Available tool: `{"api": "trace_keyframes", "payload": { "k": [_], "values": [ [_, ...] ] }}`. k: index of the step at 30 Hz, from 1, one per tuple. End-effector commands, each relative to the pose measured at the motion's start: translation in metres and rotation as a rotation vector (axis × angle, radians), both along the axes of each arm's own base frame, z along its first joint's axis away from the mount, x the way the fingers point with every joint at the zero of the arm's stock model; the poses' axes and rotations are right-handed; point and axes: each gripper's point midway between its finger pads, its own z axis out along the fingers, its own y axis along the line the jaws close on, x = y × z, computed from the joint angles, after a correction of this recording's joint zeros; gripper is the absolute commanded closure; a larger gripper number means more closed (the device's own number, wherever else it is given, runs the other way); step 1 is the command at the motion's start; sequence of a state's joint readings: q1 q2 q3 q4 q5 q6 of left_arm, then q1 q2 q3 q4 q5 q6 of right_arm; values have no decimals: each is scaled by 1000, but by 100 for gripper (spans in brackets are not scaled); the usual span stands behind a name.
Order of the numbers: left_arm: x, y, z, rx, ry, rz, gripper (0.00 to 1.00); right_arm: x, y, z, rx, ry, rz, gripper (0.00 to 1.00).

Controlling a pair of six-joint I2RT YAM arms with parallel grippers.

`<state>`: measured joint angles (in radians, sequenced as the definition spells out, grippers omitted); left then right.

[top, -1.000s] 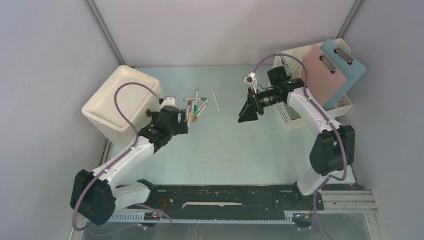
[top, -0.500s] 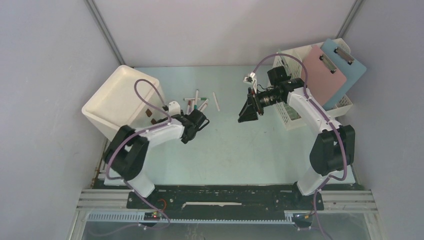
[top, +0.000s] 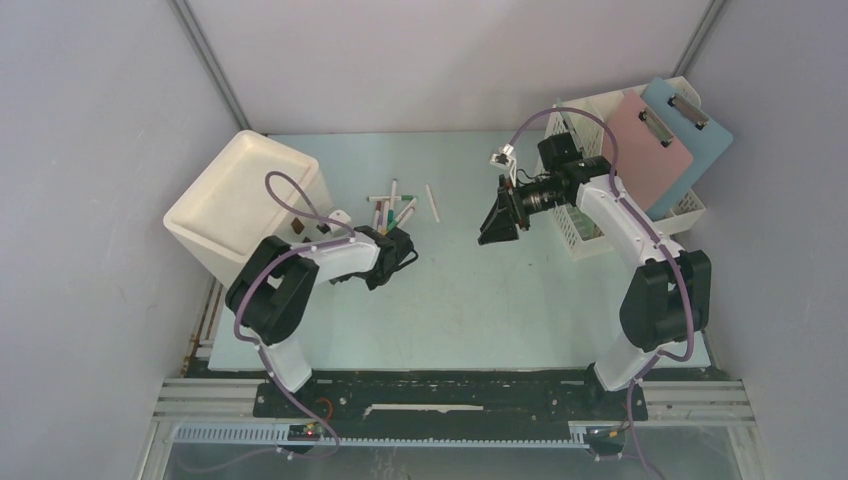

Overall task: Organize the desk
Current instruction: Close the drawer in the storage box, then open the drawer in the storage box.

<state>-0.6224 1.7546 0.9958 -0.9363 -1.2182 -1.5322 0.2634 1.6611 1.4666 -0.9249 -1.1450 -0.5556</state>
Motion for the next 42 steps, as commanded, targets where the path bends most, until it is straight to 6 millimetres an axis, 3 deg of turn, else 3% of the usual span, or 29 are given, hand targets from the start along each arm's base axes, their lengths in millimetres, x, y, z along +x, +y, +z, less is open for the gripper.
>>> {"api": "trace_keyframes", "payload": {
  "k": [1,3,15,20,27,30,34,37,42],
  "values": [
    [-6,-2,1,-55,-52,43,47,-6,-4,17,34,-54,8,41],
    [-9,-9,-11,-106,-39,27,47,-6,-4,17,35,-51,9,41],
    [1,-8,-9,-96,-41,33,40,-7,-6,17,39,-51,12,41],
    [3,-12,13,-108,-34,-21,40,-5,-6,12,33,-41,9,41],
    [5,-51,42,-247,64,-373,33,-4,6,-11,1,-15,30,40],
    [5,-74,70,-327,9,-592,27,2,17,-24,-32,-31,21,40],
    [-6,-95,121,-363,-94,-865,21,8,38,-38,-58,-62,3,40],
    [-15,-94,166,-361,-193,-975,10,9,64,-44,-42,-154,28,38],
    [-25,-82,235,-368,-346,-1061,6,-1,127,-54,18,-327,122,33]
  ]
}}
